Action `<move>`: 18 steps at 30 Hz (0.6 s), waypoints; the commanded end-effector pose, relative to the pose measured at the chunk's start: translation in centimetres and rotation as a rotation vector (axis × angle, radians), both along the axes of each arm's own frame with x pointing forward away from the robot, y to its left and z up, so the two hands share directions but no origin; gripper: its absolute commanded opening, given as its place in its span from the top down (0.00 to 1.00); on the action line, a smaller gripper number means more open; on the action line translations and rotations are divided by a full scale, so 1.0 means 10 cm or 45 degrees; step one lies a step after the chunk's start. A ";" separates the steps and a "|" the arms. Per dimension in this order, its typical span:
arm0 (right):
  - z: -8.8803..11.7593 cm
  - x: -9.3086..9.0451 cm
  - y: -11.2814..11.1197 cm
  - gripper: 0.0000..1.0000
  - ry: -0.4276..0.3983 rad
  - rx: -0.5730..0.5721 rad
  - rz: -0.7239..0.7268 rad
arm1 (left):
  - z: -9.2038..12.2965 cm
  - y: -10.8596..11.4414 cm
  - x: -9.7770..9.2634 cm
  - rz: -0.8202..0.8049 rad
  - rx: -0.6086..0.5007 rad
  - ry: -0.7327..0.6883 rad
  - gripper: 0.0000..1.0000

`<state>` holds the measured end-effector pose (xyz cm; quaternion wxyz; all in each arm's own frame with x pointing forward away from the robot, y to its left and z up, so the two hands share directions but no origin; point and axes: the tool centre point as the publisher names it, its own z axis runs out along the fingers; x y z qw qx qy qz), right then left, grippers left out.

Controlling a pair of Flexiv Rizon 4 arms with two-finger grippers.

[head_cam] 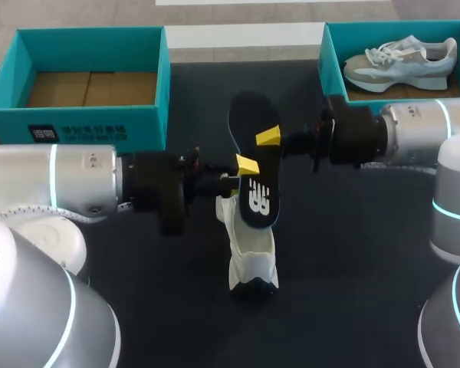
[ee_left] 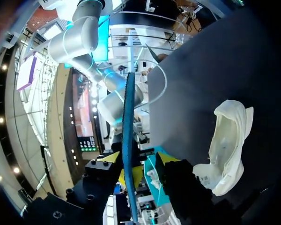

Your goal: Take the shoe out of the shoebox, open the shoe tongue, remove and reinsert the insole, then place the shoe into the shoebox

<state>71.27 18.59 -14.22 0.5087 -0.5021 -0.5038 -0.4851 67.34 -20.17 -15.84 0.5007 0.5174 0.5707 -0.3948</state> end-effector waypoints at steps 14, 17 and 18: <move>-0.14 0.00 -0.01 1.00 0.030 0.026 -0.012 | 0.24 0.48 0.15 0.080 0.386 0.019 0.00; -0.16 -0.01 -0.01 1.00 0.034 0.033 -0.015 | 0.32 0.41 0.21 0.078 0.564 0.043 0.00; -0.16 -0.01 0.00 1.00 0.035 0.034 -0.016 | 0.34 0.39 0.21 0.067 0.640 0.050 0.00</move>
